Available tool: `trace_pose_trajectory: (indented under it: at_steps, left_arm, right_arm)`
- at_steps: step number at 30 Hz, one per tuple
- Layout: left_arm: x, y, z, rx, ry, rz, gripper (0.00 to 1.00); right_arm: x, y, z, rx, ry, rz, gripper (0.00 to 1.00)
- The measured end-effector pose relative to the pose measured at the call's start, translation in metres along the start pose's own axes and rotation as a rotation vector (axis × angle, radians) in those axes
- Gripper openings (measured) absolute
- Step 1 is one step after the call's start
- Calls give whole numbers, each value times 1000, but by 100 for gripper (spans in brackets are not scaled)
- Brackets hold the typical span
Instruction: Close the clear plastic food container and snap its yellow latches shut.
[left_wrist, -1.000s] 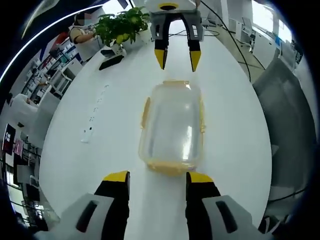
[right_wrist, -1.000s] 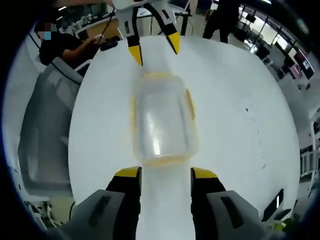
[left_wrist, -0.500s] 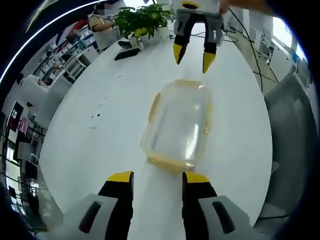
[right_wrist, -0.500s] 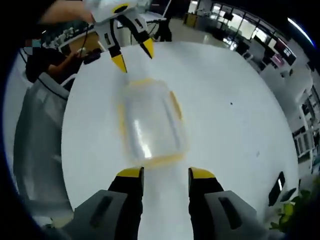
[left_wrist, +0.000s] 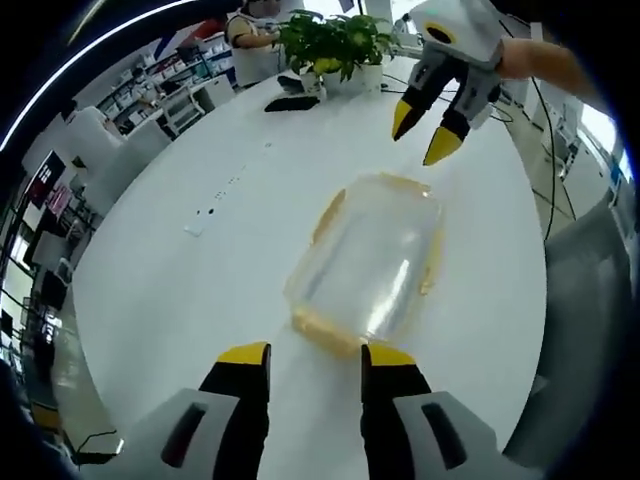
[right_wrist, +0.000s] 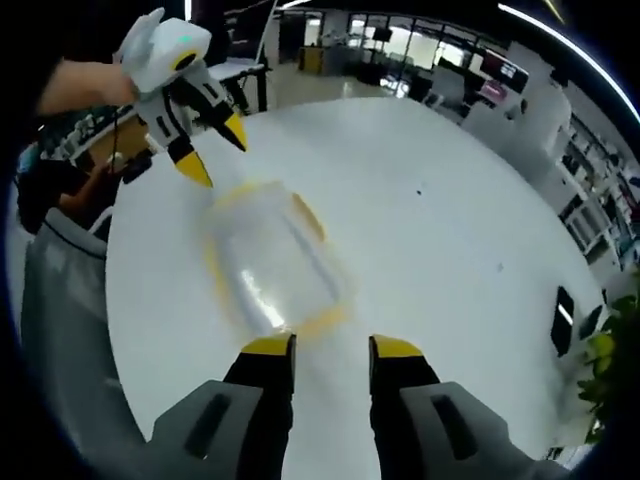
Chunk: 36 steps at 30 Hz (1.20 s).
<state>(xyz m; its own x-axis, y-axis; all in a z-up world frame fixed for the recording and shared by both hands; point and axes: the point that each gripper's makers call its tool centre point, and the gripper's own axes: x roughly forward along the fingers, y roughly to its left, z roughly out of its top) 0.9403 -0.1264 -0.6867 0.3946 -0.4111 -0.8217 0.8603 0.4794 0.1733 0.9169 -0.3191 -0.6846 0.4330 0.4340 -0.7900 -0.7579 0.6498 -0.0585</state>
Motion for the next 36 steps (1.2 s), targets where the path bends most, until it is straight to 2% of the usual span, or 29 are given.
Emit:
trace_pose_trajectory:
  at_steps: [2, 7, 13, 15, 22, 27, 36]
  left_arm:
    - [1, -2, 3, -39, -22, -2, 28]
    - [7, -7, 5, -122, -51, -14, 26]
    - [10, -7, 4, -162, -64, 0, 26]
    - [11, -8, 4, -204, -77, 3, 25]
    - [15, -13, 0, -217, -82, 10, 23]
    - [19, -18, -2, -253, -88, 2, 23]
    - [21, -20, 0, -311, -109, 4, 22]
  right_arm:
    - [2, 0, 2, 70, -38, -10, 25]
    - [6, 1, -2, 90, -42, -50, 23]
    - [9, 8, 3, 172, -91, -46, 21]
    - [10, 8, 4, 199, -104, -49, 21]
    - [14, 14, 3, 249, -130, -53, 21]
    - [16, 18, 2, 329, -171, -42, 21]
    - [21, 19, -3, 460, -202, -17, 20]
